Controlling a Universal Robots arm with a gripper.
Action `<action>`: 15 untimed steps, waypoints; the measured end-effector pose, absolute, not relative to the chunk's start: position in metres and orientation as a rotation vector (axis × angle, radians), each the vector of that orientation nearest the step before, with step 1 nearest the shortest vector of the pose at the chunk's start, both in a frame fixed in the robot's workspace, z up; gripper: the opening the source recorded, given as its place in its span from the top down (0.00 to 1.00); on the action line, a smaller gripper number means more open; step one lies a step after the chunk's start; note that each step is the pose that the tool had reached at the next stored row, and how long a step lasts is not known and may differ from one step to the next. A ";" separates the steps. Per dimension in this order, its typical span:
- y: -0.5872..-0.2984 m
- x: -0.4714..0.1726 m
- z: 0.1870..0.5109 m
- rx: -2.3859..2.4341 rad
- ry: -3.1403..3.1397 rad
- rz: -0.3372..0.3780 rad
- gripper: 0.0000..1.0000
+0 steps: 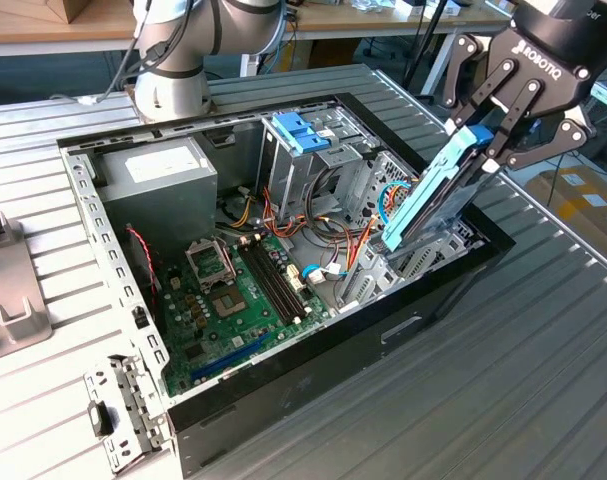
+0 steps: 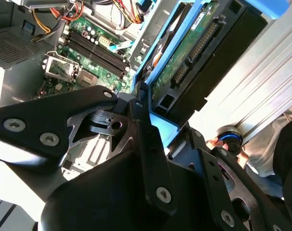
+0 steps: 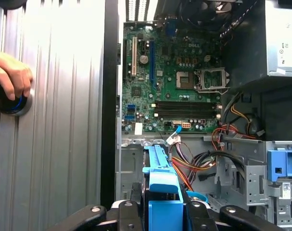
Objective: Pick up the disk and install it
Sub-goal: 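Insert the disk into the insertion slot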
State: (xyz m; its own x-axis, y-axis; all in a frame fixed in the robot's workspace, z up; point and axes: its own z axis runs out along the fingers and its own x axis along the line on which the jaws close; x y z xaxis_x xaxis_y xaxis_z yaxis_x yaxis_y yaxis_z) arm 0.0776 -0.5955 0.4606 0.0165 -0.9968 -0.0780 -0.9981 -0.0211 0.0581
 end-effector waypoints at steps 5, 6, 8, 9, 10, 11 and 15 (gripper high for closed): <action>-0.591 0.078 0.456 -2.238 2.181 0.151 0.63; -0.590 0.078 0.456 -2.240 2.179 0.151 0.63; -0.587 0.078 0.454 -2.244 2.175 0.151 0.63; -0.587 0.078 0.454 -2.245 2.175 0.151 0.63; -0.587 0.078 0.453 -2.245 2.175 0.151 0.63; -0.587 0.079 0.451 -2.245 2.175 0.151 0.63; -0.587 0.079 0.448 -2.246 2.175 0.150 0.63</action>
